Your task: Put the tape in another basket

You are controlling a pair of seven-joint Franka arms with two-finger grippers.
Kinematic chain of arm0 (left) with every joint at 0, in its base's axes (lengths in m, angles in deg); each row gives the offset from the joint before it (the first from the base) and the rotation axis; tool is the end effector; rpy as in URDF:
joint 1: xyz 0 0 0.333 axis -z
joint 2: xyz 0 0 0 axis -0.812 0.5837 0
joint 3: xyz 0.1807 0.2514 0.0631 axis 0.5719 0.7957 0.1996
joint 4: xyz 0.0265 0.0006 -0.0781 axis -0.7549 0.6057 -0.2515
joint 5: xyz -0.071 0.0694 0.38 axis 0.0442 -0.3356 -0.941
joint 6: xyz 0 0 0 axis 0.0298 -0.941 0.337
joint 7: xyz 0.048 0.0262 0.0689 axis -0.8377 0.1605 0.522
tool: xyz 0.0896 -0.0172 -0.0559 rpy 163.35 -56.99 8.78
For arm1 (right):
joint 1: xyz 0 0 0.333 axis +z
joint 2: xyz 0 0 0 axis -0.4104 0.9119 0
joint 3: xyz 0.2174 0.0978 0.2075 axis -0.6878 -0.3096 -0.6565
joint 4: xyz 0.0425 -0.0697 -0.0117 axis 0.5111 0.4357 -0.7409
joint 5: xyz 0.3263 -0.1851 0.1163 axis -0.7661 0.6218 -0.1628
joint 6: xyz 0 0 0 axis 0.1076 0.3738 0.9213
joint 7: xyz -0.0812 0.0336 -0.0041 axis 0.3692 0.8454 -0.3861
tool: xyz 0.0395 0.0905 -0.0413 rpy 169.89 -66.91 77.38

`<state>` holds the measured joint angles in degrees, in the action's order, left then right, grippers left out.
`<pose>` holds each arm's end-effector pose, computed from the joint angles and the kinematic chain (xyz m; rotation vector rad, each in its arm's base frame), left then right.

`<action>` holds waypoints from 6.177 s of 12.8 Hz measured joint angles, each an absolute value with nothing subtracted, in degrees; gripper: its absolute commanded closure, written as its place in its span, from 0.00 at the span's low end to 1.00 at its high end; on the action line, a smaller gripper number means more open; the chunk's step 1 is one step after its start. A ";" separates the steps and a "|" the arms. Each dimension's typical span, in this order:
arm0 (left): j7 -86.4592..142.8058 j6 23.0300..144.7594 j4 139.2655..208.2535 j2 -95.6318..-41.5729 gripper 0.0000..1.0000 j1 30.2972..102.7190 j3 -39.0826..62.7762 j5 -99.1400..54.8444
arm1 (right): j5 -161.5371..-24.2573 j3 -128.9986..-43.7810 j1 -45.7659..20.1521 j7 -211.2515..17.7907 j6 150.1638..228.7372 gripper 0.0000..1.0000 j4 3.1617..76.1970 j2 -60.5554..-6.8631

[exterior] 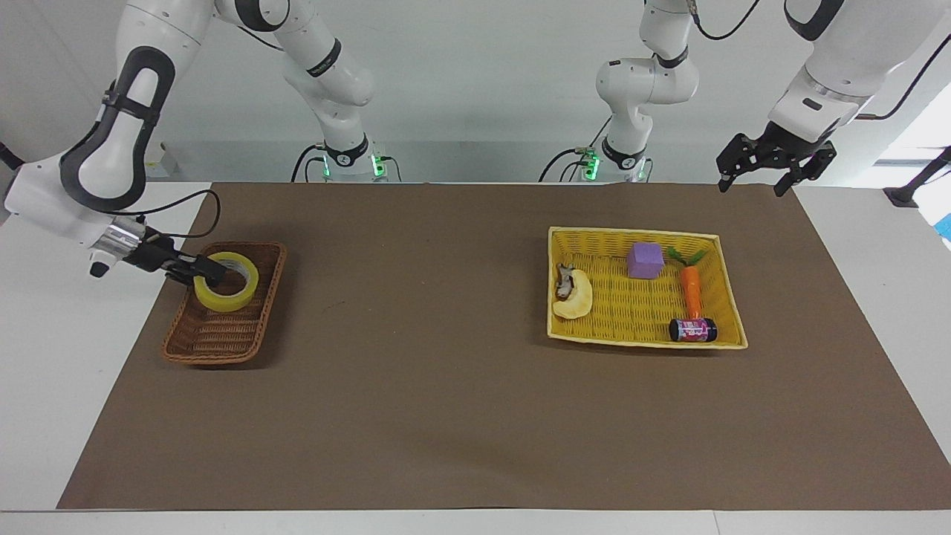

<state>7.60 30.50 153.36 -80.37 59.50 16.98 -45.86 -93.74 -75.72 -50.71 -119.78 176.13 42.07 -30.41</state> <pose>0.5342 -0.0315 0.6445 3.1046 -0.2265 -0.0539 0.5369 -0.2574 0.3356 -2.5351 0.2697 0.0692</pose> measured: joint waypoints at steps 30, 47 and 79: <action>3.28 26.06 151.83 -82.91 0.00 59.20 17.16 -47.25 | -65.42 -76.57 -27.46 -84.14 176.73 0.00 29.02 -41.57; 3.28 26.06 151.83 -82.91 0.00 59.20 17.16 -47.25 | -63.16 -76.92 -27.17 -82.19 159.04 0.00 28.74 -54.91; 3.28 26.06 151.83 -82.91 0.00 59.20 17.16 -47.25 | -61.31 -78.72 -26.83 -84.82 157.51 0.00 29.10 -55.87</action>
<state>3.28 26.06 151.83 -82.91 59.20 17.16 -47.25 -61.31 -78.72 -26.83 -84.82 157.51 29.10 -55.87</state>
